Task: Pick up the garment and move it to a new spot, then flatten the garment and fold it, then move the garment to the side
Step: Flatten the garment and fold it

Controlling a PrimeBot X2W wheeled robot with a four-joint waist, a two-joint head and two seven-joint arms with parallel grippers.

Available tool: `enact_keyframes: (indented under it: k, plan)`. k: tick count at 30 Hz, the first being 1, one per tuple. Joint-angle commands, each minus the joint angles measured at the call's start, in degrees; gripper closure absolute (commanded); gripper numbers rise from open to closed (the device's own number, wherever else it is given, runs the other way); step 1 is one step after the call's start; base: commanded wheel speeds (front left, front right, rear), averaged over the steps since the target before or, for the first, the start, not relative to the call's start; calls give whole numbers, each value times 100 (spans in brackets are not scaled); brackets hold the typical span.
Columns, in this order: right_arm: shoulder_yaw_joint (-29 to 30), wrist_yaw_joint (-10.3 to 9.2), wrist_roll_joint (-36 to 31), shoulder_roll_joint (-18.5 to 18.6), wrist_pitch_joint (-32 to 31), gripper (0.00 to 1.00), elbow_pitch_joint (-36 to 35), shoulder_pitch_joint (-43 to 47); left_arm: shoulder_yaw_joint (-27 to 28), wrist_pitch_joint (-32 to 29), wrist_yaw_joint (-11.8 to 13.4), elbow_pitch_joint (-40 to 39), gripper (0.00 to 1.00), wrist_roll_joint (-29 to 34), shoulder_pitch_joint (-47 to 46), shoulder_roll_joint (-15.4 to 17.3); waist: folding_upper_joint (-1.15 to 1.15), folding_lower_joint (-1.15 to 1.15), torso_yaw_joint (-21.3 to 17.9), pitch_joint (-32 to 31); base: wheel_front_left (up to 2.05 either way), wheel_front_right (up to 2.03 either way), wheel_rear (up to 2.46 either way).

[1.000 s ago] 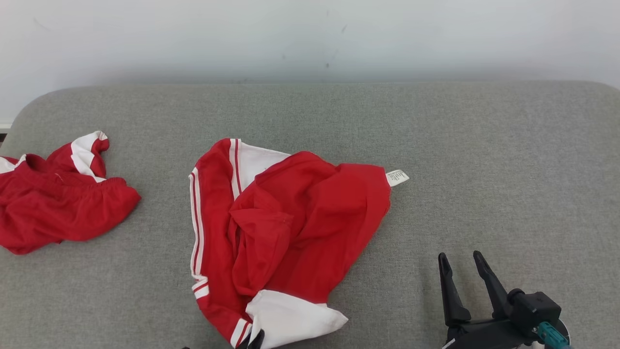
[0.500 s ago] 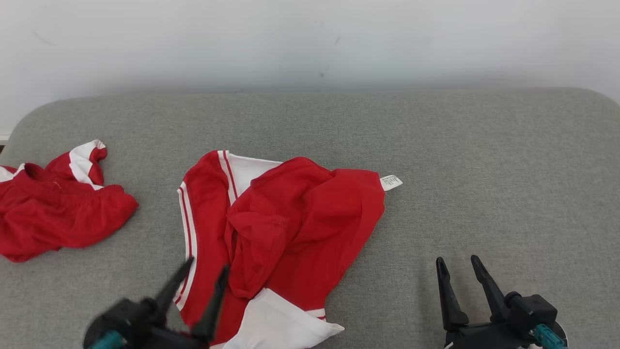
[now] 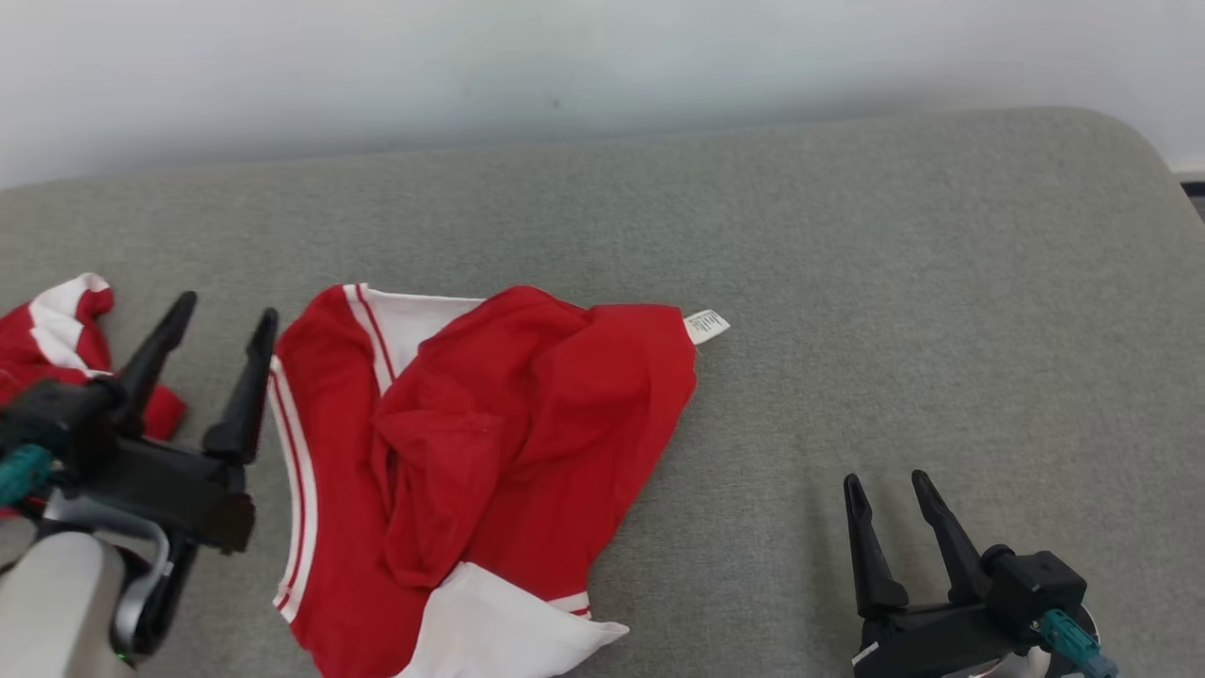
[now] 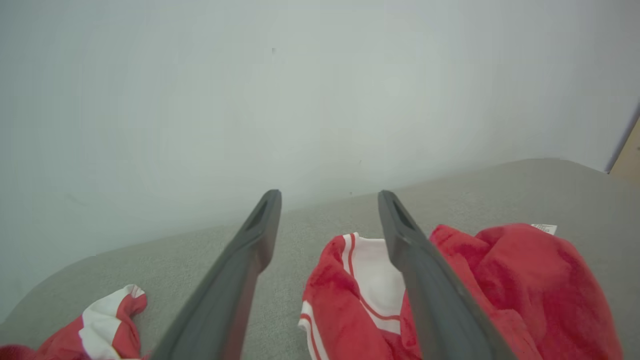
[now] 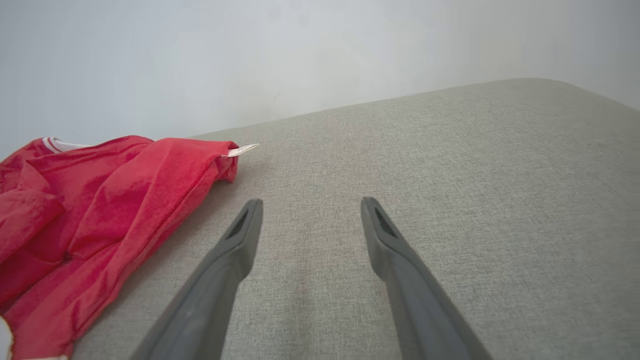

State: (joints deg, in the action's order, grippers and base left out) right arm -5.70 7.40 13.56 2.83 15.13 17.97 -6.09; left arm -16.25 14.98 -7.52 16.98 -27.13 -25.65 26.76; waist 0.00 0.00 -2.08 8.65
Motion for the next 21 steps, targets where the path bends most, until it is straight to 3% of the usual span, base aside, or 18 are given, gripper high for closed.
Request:
enact_keyframes:
  k: [1,9,18,19,20,21]
  plan:
    - [-9,18,29,9,3,0,-14,-51,-26,-21,8,101,0,-80,-111,67,0,0,-239,227,0,0,0]
    - [-2,18,154,10,3,0,-68,-174,-561,-376,8,1016,0,-760,-463,618,0,0,-534,522,0,0,0]
    - [54,18,104,10,2,0,-87,-174,-1064,-362,8,1861,0,-1231,-549,534,0,0,-532,556,0,0,0]
    - [67,18,92,10,2,0,-92,-163,-1119,-337,8,1938,5,-1256,-585,527,0,0,-522,552,0,0,0]
    - [79,18,78,10,2,0,-94,-154,-1143,-311,8,2024,57,-1281,-625,521,0,0,-511,546,0,0,0]
    - [89,18,57,10,2,0,-94,-145,-1165,-278,9,2116,80,-1300,-654,510,0,0,-505,540,0,0,0]
